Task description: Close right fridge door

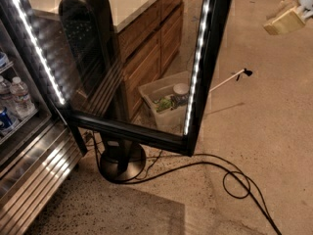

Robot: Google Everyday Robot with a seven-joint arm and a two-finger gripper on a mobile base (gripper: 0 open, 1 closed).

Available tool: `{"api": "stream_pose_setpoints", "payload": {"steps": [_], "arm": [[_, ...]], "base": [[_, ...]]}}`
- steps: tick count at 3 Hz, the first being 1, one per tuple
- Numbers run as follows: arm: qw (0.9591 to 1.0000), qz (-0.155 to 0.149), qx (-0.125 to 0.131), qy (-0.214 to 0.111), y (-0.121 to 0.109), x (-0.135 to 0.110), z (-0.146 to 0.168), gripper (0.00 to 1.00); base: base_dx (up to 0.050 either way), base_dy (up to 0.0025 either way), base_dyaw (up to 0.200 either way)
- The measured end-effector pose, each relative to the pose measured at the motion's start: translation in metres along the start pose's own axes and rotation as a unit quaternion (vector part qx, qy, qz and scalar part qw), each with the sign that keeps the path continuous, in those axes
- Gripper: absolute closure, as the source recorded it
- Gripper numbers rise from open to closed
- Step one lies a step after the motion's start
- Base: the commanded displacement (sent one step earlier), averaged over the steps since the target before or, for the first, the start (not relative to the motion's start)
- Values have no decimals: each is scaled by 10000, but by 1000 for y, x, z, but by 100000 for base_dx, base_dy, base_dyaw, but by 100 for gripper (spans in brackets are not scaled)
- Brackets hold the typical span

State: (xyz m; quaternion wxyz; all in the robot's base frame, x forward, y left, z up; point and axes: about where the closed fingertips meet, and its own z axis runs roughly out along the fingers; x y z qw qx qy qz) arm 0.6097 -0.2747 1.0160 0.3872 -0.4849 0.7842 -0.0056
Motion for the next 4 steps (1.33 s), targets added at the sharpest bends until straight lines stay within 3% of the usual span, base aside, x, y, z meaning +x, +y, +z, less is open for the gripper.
{"api": "stream_pose_setpoints", "payload": {"steps": [1,2,3,4], "arm": [[9978,525,335,-228,0,10,16,89],[9923,947,343,-721,-2,20,32,100],[9809,1273,91,-1467,-7,24,51,100],[9706,1245,-255,-2042,-15,19,71,100]], "base": [[0,0,0],[0,0,0],[0,0,0],[0,0,0]]}}
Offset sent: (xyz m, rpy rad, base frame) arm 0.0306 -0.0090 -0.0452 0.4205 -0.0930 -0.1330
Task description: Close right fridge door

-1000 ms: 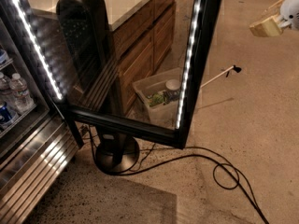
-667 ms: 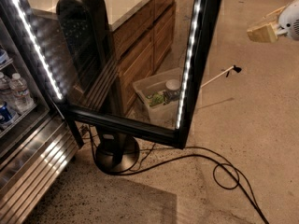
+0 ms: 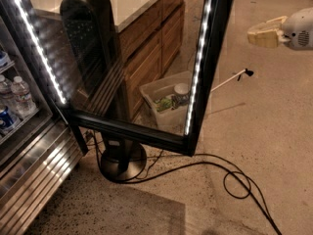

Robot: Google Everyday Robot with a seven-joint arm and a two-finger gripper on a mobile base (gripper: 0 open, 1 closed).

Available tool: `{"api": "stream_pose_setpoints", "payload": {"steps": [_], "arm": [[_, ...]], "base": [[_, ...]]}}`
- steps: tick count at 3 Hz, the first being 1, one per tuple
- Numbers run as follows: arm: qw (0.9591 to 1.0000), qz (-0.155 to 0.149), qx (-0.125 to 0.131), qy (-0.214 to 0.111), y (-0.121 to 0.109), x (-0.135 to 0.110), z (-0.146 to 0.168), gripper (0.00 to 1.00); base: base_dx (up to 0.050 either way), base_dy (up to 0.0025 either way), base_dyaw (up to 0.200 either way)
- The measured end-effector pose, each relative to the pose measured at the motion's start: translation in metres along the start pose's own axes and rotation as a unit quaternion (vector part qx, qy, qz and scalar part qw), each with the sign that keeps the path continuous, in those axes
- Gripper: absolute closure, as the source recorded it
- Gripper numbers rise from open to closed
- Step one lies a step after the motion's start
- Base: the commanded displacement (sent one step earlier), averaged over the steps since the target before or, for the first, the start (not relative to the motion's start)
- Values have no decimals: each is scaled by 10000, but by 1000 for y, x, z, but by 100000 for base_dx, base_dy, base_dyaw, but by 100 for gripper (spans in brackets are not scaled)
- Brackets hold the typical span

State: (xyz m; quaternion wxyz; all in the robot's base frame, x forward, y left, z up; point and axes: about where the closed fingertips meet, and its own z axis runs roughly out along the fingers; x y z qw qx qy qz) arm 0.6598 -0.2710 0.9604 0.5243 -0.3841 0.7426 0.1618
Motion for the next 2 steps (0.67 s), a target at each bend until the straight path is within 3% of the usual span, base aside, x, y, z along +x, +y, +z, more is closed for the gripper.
{"api": "stream_pose_setpoints", "payload": {"steps": [2], "arm": [[9962,-194,-840,-105,8,-4,39,100]], "base": [[0,0,0]]}}
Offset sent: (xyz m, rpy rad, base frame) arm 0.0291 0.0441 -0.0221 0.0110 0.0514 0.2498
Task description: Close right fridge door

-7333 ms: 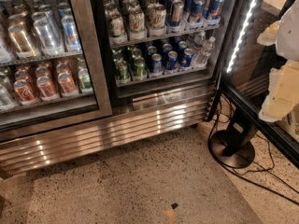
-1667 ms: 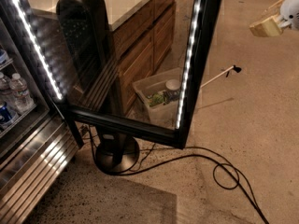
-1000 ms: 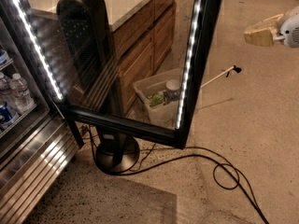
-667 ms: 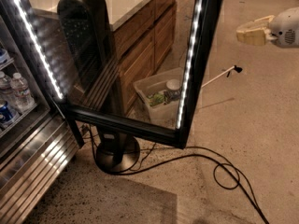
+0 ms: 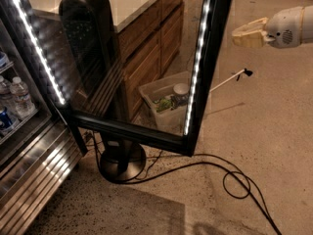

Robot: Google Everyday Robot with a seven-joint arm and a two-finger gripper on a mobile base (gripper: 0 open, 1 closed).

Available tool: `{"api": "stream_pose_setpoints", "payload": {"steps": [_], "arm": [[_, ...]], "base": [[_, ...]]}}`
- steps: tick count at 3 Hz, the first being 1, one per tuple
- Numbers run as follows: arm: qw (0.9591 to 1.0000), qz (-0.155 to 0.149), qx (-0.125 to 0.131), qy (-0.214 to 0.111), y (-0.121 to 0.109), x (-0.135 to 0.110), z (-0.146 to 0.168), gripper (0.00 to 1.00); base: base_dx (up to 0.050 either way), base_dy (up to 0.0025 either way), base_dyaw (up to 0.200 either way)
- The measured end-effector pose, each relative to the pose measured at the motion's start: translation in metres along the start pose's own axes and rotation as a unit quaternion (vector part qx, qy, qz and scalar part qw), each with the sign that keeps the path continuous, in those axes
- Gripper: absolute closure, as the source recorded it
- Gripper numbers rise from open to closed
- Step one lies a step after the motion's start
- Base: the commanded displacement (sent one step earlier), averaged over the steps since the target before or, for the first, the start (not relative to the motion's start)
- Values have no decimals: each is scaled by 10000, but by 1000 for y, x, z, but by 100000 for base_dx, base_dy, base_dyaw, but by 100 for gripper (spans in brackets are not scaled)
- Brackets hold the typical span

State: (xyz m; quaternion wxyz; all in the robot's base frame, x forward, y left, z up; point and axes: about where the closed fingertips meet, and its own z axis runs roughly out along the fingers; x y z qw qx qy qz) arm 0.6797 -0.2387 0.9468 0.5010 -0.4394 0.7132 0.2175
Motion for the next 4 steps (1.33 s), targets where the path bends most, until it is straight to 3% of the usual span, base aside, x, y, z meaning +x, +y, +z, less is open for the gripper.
{"api": "stream_pose_setpoints", "payload": {"steps": [2,3,4], "arm": [[9980,-303,-541,154,8,-9,58,100],[9968,-388,-669,194,13,-15,75,100],[9963,-377,-747,173,14,-16,72,100]], "base": [[0,0,0],[0,0,0],[0,0,0]]}}
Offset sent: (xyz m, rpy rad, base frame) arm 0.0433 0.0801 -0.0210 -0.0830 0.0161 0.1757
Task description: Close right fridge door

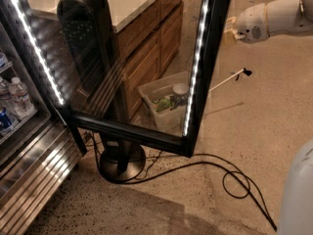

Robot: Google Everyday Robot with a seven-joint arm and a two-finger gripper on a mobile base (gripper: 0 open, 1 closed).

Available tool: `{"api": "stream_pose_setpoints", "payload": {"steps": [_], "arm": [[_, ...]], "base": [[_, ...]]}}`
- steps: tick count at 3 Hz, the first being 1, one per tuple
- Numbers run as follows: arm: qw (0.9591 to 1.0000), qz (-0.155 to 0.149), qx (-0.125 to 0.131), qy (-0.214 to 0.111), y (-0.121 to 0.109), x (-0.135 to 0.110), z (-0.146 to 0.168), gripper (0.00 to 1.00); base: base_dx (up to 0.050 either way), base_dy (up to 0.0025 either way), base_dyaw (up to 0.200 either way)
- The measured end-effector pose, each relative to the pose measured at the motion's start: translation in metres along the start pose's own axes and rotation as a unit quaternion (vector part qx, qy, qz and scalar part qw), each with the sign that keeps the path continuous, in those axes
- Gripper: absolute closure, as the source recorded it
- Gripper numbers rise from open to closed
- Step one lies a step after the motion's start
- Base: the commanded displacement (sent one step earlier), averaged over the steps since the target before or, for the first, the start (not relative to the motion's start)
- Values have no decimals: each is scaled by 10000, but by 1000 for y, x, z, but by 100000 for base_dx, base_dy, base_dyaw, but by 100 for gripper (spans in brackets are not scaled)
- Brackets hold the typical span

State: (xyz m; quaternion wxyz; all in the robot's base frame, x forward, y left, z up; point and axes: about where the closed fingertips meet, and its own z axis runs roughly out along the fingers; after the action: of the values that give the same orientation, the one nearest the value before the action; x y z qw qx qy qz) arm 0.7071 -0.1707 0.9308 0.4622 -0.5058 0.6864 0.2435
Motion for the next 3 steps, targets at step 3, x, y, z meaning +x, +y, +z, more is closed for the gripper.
{"api": "stream_pose_setpoints", "payload": {"steps": [3], "arm": [[9996,100,-204,-138,7,6,3,100]], "base": [[0,0,0]]}}
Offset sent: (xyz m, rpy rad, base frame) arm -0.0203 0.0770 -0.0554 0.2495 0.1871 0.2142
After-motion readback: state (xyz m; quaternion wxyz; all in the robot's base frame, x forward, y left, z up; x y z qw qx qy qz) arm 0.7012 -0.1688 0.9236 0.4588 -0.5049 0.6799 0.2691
